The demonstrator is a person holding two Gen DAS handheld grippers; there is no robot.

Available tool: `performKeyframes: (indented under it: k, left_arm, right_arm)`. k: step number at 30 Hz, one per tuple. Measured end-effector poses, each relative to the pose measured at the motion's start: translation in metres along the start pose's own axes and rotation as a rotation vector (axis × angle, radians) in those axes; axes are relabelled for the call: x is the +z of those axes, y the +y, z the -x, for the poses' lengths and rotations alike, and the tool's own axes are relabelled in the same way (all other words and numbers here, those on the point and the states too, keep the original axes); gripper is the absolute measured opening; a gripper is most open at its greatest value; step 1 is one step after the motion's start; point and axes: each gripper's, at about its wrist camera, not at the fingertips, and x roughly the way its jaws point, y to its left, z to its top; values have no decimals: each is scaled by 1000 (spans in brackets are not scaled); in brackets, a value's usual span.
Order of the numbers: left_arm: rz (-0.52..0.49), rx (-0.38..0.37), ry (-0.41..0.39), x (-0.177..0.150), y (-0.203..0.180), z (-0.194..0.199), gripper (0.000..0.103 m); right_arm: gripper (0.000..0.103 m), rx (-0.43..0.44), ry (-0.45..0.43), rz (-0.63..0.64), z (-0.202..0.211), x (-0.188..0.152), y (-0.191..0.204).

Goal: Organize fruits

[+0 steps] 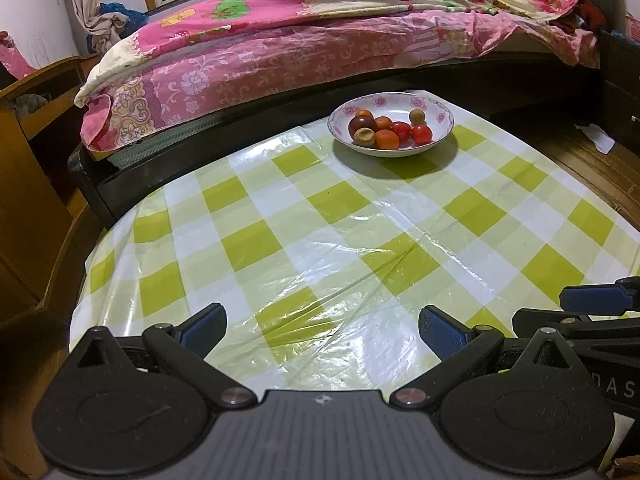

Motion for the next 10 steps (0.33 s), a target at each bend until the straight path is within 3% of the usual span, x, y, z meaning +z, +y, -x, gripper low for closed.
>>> performKeyframes:
  k: [10]
  left_arm:
    - [3, 13, -10, 3, 2, 1, 103]
  right_arm:
    - [44, -2, -12, -11, 2, 0, -1]
